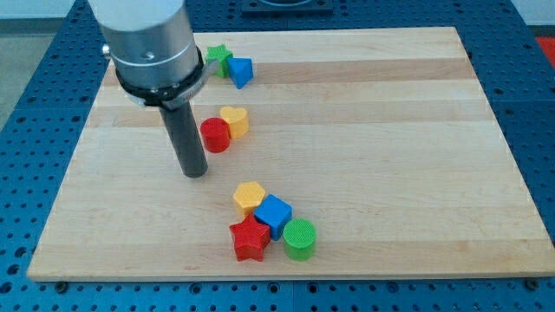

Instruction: Push red circle into yellow hexagon

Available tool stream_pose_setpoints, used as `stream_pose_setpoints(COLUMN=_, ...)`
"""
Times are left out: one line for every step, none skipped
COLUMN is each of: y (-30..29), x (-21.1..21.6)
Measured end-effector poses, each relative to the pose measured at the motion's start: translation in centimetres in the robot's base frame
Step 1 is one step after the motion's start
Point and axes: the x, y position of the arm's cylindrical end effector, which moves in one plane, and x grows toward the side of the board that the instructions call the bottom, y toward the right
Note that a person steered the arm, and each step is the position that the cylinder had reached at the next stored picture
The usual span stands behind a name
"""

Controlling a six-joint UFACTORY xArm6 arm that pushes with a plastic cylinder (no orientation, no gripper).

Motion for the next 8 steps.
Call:
stream_pose_setpoints(y=-1.7, x=-3.1)
stream_pose_setpoints(y=-2.9, x=-7.5)
stream_pose_setpoints(y=-4.1, x=-10.5)
stream_pose_setpoints(y=0.0, x=-10.5)
stream_pose_setpoints(y=0.0, x=-10.2)
stream_pose_setpoints(y=1.1, x=-7.0)
stream_pose_setpoints(y=2.0, x=-4.5)
stream_pose_setpoints(y=2.7, x=-3.2)
